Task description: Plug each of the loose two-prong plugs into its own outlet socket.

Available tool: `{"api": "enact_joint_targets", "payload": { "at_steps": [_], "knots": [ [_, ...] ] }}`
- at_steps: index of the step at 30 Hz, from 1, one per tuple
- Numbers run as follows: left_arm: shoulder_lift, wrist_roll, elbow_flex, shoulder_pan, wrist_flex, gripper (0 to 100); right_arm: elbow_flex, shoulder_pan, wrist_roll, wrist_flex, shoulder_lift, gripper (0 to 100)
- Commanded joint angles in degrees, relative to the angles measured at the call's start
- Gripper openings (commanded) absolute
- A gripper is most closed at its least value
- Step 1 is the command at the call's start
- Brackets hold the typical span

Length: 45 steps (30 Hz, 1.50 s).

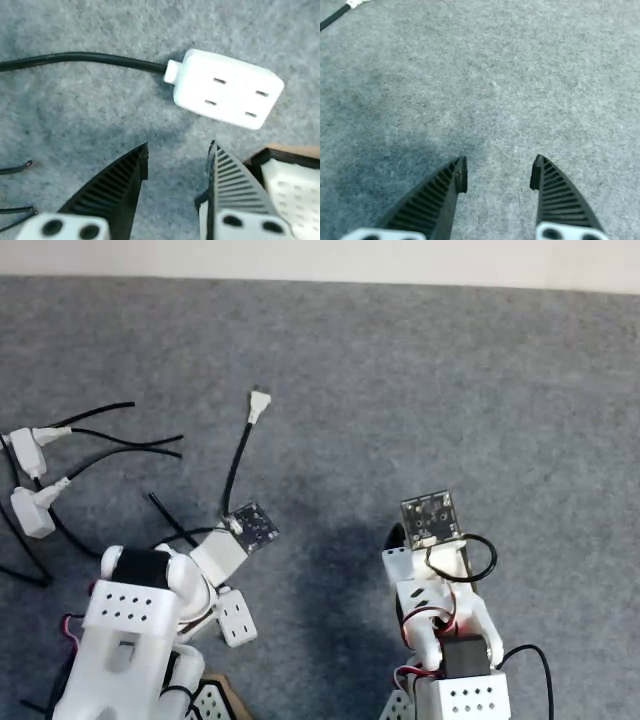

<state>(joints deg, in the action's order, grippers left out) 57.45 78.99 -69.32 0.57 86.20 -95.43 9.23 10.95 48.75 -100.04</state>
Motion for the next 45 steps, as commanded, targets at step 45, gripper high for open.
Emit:
{"api": "enact_joint_targets", "payload": {
  "at_steps": [45],
  "knots": [
    [-0.57, -18.2, 4.88, 16.48, -8.53, 24, -6.55, 0.66, 0.44, -0.66, -1.19, 20.7]
  ]
}}
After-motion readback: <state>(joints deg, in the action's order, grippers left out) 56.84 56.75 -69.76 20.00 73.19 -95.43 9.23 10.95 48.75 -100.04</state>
